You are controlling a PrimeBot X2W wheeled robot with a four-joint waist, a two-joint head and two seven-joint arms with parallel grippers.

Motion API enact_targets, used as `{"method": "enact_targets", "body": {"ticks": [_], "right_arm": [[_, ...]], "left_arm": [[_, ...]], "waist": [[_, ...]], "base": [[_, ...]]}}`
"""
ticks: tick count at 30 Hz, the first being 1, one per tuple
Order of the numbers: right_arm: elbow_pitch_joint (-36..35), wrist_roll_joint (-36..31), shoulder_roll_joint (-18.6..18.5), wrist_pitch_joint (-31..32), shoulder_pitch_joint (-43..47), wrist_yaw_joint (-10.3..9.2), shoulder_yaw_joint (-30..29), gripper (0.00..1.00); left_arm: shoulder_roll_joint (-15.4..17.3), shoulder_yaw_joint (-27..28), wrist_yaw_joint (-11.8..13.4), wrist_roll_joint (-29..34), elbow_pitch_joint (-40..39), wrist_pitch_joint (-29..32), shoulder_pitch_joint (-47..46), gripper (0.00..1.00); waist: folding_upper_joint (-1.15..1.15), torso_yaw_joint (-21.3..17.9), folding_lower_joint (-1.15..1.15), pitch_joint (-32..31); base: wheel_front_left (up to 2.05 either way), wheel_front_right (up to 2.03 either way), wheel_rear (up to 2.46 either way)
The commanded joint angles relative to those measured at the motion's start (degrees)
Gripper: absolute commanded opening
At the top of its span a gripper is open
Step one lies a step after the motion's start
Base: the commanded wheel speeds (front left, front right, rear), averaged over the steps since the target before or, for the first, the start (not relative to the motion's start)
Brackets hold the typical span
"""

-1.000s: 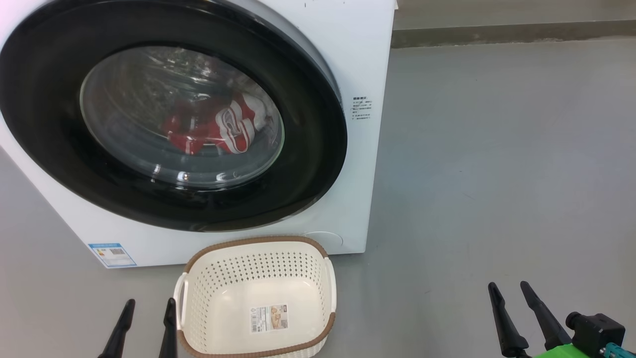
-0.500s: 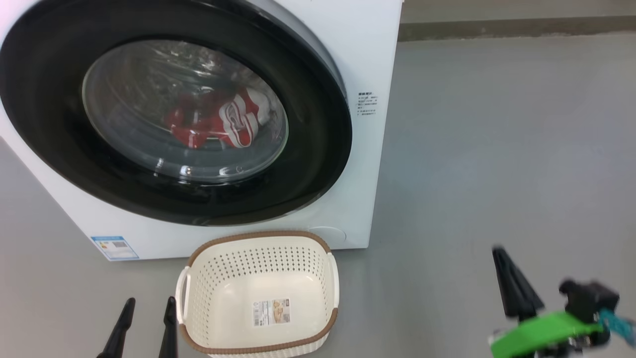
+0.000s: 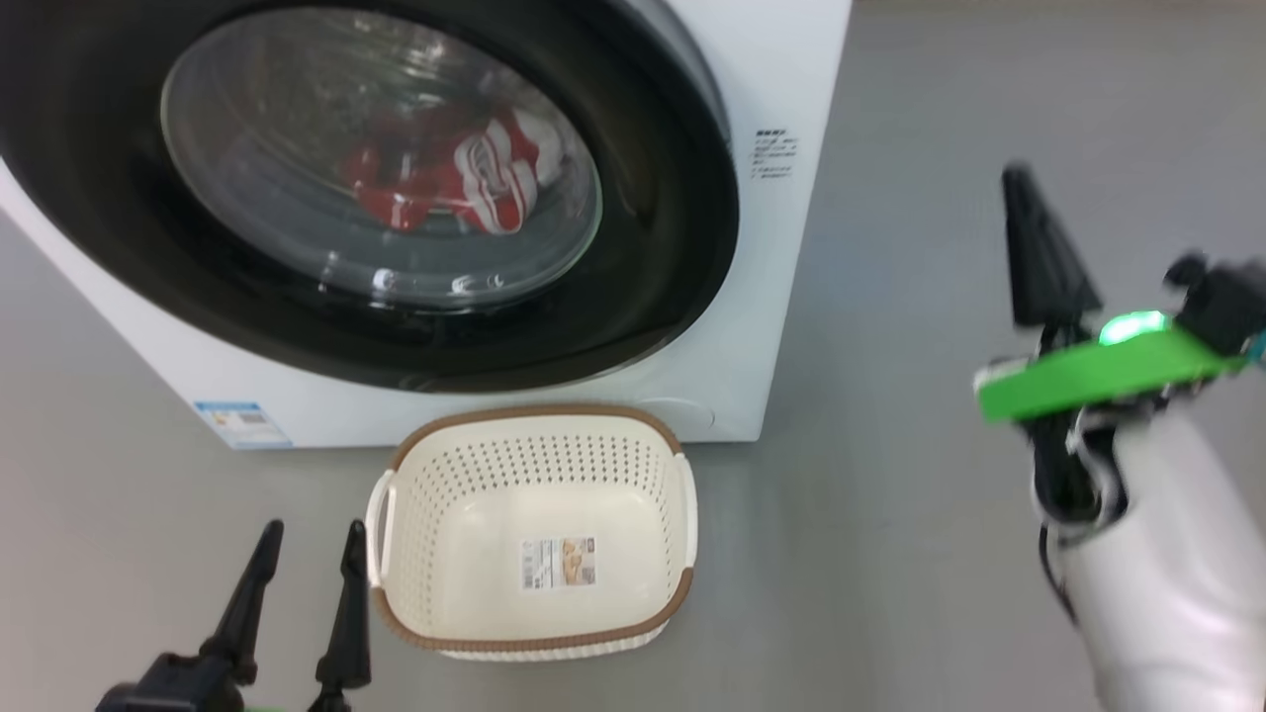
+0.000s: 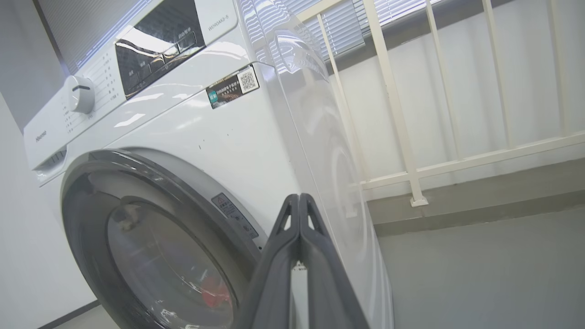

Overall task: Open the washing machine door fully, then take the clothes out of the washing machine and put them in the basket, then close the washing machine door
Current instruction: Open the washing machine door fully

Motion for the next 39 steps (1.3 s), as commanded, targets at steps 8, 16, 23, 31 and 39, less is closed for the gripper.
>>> {"method": "enact_targets", "body": {"ticks": [8, 16, 23, 31, 39], "right_arm": [[11.3, 12.8, -4.9, -0.4, -15.8, -0.06, 7.1, 0.0], [16.5, 32.5, -9.2, 9.5, -24.2, -0.06, 15.4, 0.0], [16.9, 51.3, -11.1, 26.3, -27.6, -0.06, 16.3, 0.0], [23.5, 62.9, -11.1, 39.8, -32.6, -0.06, 12.7, 0.0], [30.8, 66.2, -11.3, 49.0, -37.9, -0.06, 12.0, 0.0]], "left_arm": [[0.9, -0.1, -0.1, -1.3, -0.4, -0.7, -5.9, 1.0], [0.9, -1.9, -0.1, -2.2, 0.4, -0.7, -8.5, 1.0], [0.9, -2.5, -0.1, -2.6, 0.7, -0.7, -10.1, 1.0], [0.9, -3.5, -0.2, -3.0, 1.2, -0.7, -11.5, 1.0], [0.9, -4.4, -0.2, -3.6, 1.3, -0.7, -12.4, 1.0]], "waist": [[0.0, 5.2, 0.0, 4.8], [0.0, 7.9, 0.0, 7.2], [0.0, 8.7, 0.0, 9.1], [0.0, 9.7, 0.0, 10.9], [0.0, 11.3, 0.0, 12.3]], "base": [[0.0, 0.0, 0.0], [0.0, 0.0, 0.0], [0.0, 0.0, 0.0], [0.0, 0.0, 0.0], [0.0, 0.0, 0.0]]}}
